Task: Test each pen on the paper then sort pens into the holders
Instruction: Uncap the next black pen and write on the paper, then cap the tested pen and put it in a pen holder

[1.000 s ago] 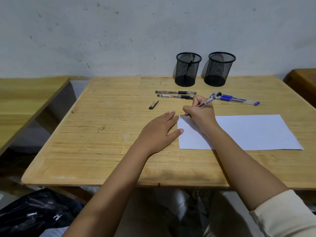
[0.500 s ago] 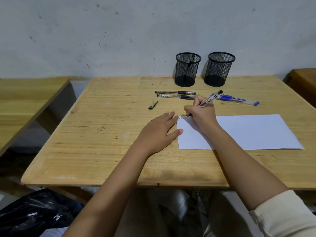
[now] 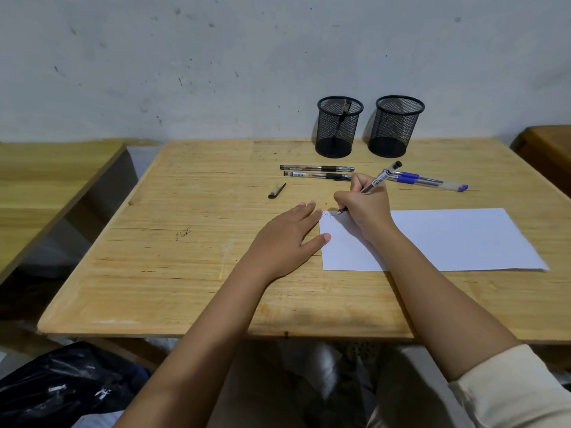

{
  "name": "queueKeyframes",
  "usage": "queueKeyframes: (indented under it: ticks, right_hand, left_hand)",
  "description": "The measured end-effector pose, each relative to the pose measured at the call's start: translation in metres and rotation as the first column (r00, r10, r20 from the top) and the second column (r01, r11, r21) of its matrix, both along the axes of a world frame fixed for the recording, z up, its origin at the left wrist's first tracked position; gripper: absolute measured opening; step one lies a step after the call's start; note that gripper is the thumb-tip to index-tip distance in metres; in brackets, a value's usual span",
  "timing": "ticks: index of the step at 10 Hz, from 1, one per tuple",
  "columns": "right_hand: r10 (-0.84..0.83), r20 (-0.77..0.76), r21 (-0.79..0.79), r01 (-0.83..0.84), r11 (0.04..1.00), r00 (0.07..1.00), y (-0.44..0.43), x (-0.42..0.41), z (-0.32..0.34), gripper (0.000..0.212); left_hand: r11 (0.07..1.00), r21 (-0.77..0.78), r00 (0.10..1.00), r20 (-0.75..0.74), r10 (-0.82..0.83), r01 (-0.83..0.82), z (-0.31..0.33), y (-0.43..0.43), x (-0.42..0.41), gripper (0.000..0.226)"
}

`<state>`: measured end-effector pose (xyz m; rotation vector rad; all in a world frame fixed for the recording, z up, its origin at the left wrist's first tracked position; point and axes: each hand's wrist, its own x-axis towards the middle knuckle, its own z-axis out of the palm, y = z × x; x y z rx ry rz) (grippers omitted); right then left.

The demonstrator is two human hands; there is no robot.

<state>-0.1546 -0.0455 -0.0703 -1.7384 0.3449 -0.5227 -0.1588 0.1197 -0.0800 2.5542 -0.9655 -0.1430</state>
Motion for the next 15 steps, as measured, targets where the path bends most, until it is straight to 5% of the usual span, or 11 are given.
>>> queueKeyframes:
  ticks: [5, 8, 9, 10, 11, 13, 15]
  right_hand:
    - [-0.033, 0.012, 0.025, 0.033, 0.999, 0.999, 0.002, -0.006, 0.004, 0.038]
    - [0.021, 0.107, 0.478, -0.07, 0.876, 0.994, -0.009, -0.016, 0.018, 0.013]
    - [0.058, 0.146, 0.524, -0.127, 0.842, 0.988, -0.014, -0.015, 0.024, 0.007]
    - [0.076, 0.174, 0.576, -0.164, 0.801, 0.982, -0.02, -0.016, 0.032, 0.015]
    - [0.089, 0.181, 0.612, -0.183, 0.77, 0.979, -0.025, -0.019, 0.036, 0.022]
    - [0.125, 0.162, 0.602, -0.199, 0.773, 0.979, -0.029, -0.024, 0.038, 0.017]
    - [0.161, 0.132, 0.605, -0.208, 0.769, 0.978, -0.032, -0.031, 0.036, 0.016]
  left_hand:
    - [1.0, -0.019, 1.0, -0.004, 0.001, -0.001, -0.001, 0.001, 0.0, 0.058]
    - [0.989, -0.147, 0.995, -0.102, 0.012, -0.027, 0.002, 0.003, 0.005, 0.059]
    - [0.906, -0.403, 0.973, -0.227, 0.039, -0.13, 0.008, 0.006, 0.008, 0.052]
    - [0.874, -0.435, 0.974, -0.027, 0.226, -0.215, 0.016, 0.01, 0.02, 0.043]
    - [0.908, -0.283, 0.932, 0.102, 0.348, -0.308, 0.015, 0.013, 0.043, 0.04]
    - [0.9, -0.152, 0.897, 0.113, 0.426, -0.408, 0.007, 0.005, 0.07, 0.035]
    - [0.837, -0.405, 0.923, -0.046, 0.382, -0.367, 0.012, -0.004, 0.069, 0.017]
